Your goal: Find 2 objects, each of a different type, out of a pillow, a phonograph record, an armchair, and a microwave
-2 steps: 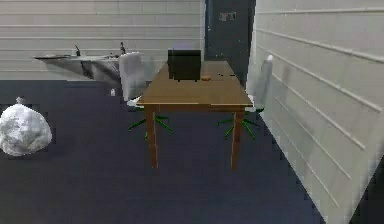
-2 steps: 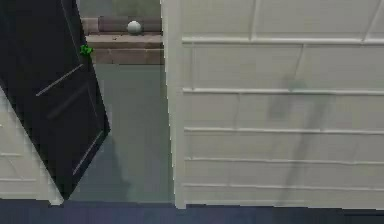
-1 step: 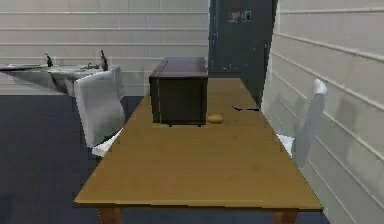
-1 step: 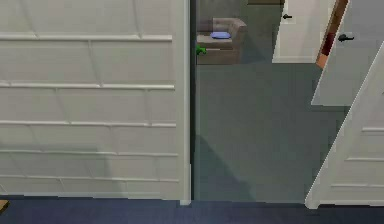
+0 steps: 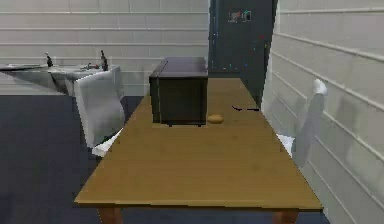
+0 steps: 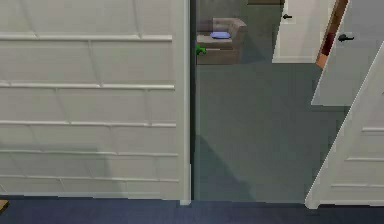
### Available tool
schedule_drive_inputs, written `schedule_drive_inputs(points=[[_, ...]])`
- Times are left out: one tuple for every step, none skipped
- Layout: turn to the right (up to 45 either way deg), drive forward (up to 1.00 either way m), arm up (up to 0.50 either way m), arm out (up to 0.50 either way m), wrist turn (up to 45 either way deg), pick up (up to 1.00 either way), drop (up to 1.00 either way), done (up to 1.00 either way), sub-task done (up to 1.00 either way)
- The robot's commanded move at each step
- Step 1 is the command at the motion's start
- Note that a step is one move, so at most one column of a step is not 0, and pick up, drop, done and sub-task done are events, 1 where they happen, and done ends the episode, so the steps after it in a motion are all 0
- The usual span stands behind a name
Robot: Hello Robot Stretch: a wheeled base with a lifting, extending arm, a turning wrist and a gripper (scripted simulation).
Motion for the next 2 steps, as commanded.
schedule_drive_inputs(points=[[45.0, 0.0, 0.0, 0.0, 0.0, 0.0, 0.0, 0.0, 0.0], [45.0, 0.0, 0.0, 0.0, 0.0, 0.0, 0.0, 0.0, 0.0]])
